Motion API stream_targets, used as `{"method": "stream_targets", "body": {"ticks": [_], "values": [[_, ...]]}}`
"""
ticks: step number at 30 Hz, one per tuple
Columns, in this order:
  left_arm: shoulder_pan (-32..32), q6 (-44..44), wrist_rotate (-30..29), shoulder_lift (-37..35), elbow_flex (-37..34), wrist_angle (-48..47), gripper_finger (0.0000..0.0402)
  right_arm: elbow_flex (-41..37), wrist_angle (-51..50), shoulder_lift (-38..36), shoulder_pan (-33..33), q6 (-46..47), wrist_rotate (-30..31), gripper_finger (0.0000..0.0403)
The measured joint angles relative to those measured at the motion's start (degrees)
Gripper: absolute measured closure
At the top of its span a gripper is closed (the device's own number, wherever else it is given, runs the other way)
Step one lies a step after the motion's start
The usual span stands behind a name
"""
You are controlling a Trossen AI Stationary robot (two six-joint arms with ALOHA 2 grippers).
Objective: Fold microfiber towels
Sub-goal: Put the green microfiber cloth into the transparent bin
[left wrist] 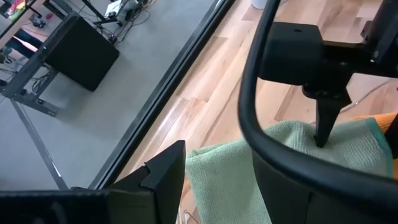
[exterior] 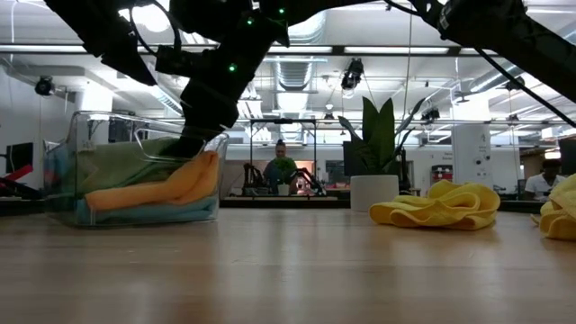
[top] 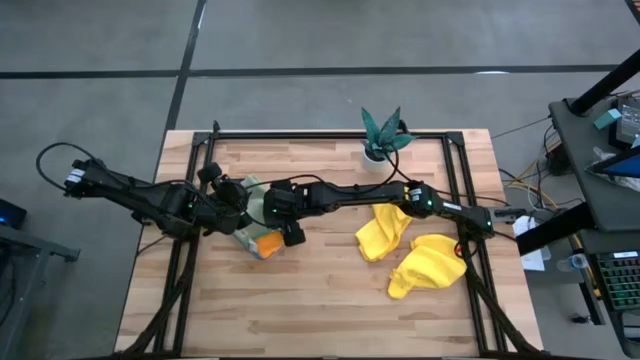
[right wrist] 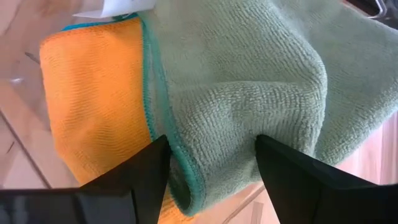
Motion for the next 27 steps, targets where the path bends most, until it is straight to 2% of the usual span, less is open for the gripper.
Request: {"method": "stream_targets", "body": {"ticks": [3,6,16,27], "values": [[0.0,0.0,0.0,0.0,0.0,0.02,0.0231,0.0,0.24,0.22,0.02,-0.55,-0.27,0.0184],[0.0,0.0,0.0,0.07,0.0,0.04,0.0231,0.0,0.48,0.28,0.02,-0.71,-0.3,0.0214],[0.0,-0.03,0.0,0.06,0.0,0.24,0.0231,-0.11,1.52,0.33,-0.05,-0.89,-0.08,0.0381],[0.0,-0.07,0.0,0.04,0.0,0.24,0.0231,0.13,2.27,-4.45,-0.51,0.72,-0.25,0.0394]]}}
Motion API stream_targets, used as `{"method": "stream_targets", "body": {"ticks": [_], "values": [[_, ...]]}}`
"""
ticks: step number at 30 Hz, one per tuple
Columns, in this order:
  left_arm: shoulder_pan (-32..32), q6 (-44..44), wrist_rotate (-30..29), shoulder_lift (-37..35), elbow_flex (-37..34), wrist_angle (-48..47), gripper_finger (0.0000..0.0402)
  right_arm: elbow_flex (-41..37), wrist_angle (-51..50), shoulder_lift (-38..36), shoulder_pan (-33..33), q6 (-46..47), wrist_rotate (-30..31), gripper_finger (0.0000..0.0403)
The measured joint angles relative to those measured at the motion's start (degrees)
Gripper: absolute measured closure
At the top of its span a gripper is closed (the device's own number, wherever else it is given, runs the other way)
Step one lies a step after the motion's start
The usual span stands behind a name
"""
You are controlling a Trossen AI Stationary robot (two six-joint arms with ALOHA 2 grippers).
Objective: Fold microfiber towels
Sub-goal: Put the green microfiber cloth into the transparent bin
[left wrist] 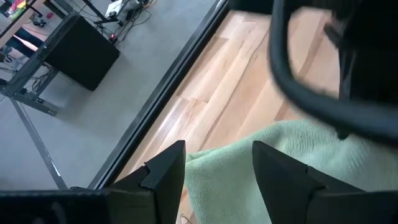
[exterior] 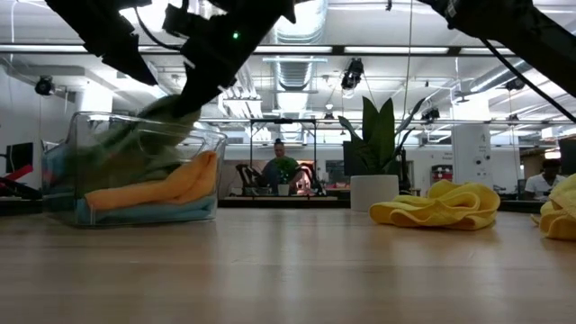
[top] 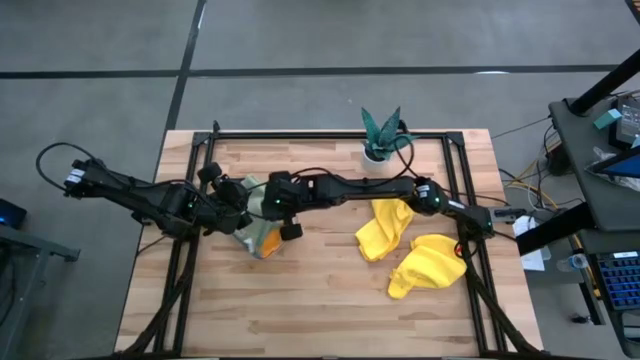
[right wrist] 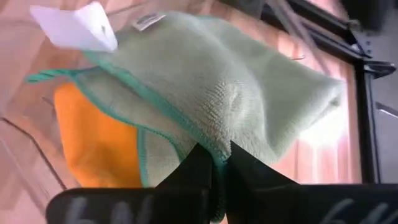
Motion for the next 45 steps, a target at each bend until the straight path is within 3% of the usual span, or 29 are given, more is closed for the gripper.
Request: {"method": "stream_targets", "body": {"ticks": [11,17,24,28,33,40,45], "values": [[0.0,0.0,0.0,0.0,0.02,0.24,0.0231,-0.11,-4.8,-1.87,0.29,2.73,-4.31,0.0394],[0.0,-1.95,0.46,0.3,0.02,4.4,0.023,-0.35,-1.3,-1.8,0.16,6.81,-3.97,0.0394],[-0.04,-5.06,11.01,1.61,-0.27,5.75,0.0216,-0.35,-0.59,-0.4,-0.02,8.15,-4.09,0.0388],[-0.02,-6.1,12.24,2.76,-1.78,5.61,0.0178,-0.42,-1.61,0.58,-0.15,8.18,-4.16,0.0356],[0.17,-6.99,13.17,2.04,-2.91,5.09,0.0148,-0.39,-5.35,0.27,-0.15,5.7,-4.12,0.0281],[2.76,-7.69,19.84,-2.65,-2.46,2.95,0.0157,-0.3,-11.22,-2.49,-1.02,4.69,-3.97,0.0193],[5.69,-7.76,20.5,-4.42,-2.88,2.74,0.0171,-0.24,-18.43,-4.21,-1.91,6.26,-3.97,0.0178]]}}
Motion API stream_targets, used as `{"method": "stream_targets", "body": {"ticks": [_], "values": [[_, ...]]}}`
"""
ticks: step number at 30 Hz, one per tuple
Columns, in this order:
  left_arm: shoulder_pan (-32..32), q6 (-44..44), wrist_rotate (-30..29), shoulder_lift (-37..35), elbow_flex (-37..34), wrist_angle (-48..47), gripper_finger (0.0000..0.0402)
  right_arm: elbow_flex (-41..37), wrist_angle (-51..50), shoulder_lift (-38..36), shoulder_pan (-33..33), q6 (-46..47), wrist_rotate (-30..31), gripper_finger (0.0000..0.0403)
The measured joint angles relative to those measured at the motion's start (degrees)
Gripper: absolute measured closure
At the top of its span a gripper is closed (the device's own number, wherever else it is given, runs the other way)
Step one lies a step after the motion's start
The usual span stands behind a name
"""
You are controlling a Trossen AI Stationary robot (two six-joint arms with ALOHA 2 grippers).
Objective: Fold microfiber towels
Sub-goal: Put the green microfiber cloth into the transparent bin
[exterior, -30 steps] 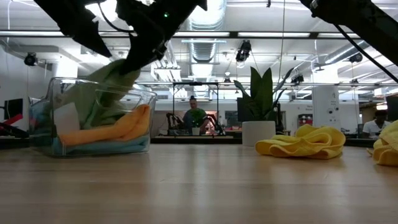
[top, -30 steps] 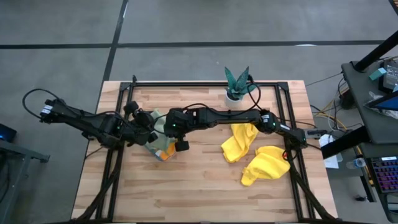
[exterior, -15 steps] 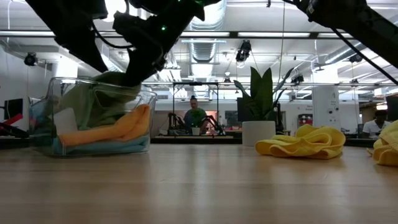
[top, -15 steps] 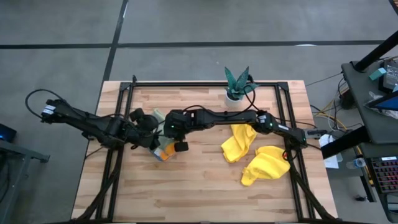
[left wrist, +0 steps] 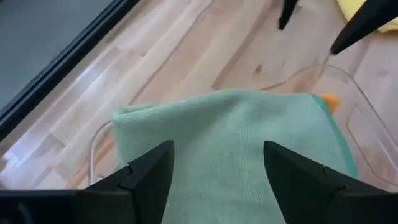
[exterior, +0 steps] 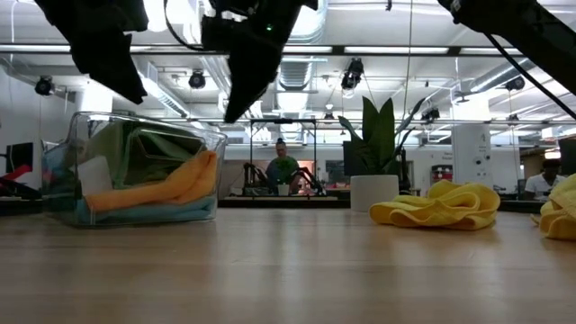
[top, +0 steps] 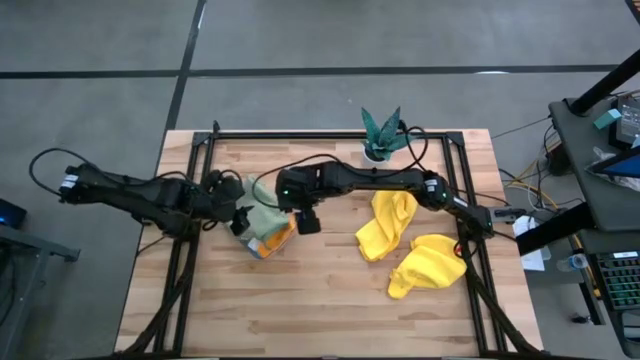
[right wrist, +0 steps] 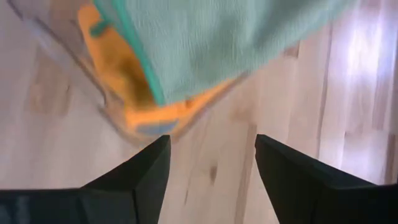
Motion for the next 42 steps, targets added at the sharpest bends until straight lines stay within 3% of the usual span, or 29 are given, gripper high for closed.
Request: {"method": "stream_targets", "body": {"ticks": [9,16,20,24,34,42], "values": [[7.01,0.78,0.03,3.2,-0.64,0.06,0.0188,-2.08,-5.0,-2.8,0.31,1.53,-0.46,0.0177],[13.07,6.46,-0.33,5.59,-0.61,0.23,0.019,-10.32,-1.67,-4.57,0.69,2.37,-0.5,0.0177],[13.51,7.86,-4.64,5.87,-0.64,0.08,0.019,-16.53,6.0,-5.81,0.8,2.34,-0.46,0.0177],[13.5,12.72,-5.03,5.85,-0.64,0.08,0.019,-21.28,13.14,-8.31,0.8,2.85,-0.42,0.0177],[14.54,23.79,1.86,5.8,-0.66,1.12,0.019,-39.46,36.45,-18.18,0.48,2.33,-0.42,0.0177],[18.14,35.4,11.01,5.81,-0.41,9.69,0.019,-54.74,56.66,-24.58,-2.62,2.2,-0.39,0.0177]]}}
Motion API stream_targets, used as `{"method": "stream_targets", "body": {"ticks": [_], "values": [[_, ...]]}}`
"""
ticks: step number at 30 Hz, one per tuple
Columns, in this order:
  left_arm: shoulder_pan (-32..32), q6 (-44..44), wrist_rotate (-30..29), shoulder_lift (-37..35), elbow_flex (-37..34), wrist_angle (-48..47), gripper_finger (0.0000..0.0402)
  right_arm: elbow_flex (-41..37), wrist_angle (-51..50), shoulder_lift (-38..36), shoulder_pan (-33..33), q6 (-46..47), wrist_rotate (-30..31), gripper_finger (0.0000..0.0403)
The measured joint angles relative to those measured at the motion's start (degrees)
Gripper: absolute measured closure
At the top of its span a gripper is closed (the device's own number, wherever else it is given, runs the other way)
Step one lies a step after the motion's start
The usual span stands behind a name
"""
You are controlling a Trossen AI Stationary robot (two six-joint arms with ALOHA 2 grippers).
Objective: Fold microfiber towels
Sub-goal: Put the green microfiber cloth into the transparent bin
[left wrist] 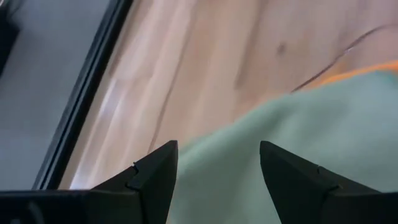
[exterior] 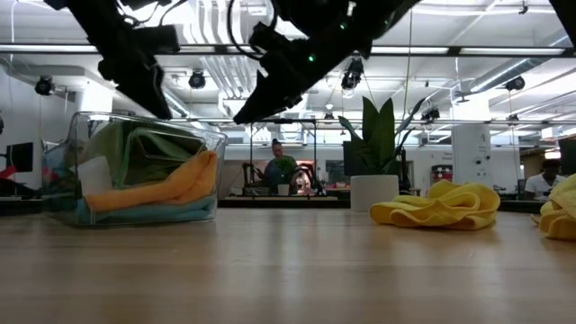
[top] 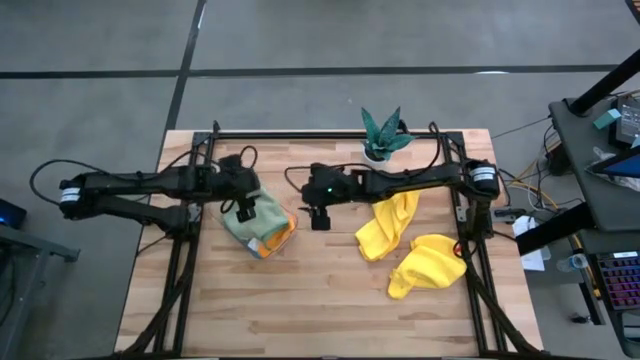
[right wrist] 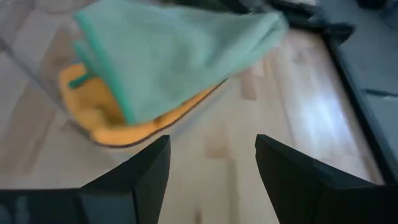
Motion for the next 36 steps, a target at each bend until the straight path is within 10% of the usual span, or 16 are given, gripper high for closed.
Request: {"method": "stream_targets", "body": {"ticks": [9,24,36], "values": [[1.67,8.15,18.22,7.11,1.45,12.43,0.019,-6.9,11.3,-0.19,-6.2,-0.63,-5.76,0.0177],[2.74,10.0,17.03,16.19,4.49,2.21,0.0199,-7.49,14.76,-0.19,-8.85,0.13,-11.61,0.0177],[2.7,9.8,15.78,15.06,4.89,-1.18,0.0391,-7.49,15.64,-0.17,-8.74,0.85,-11.61,0.0177]]}}
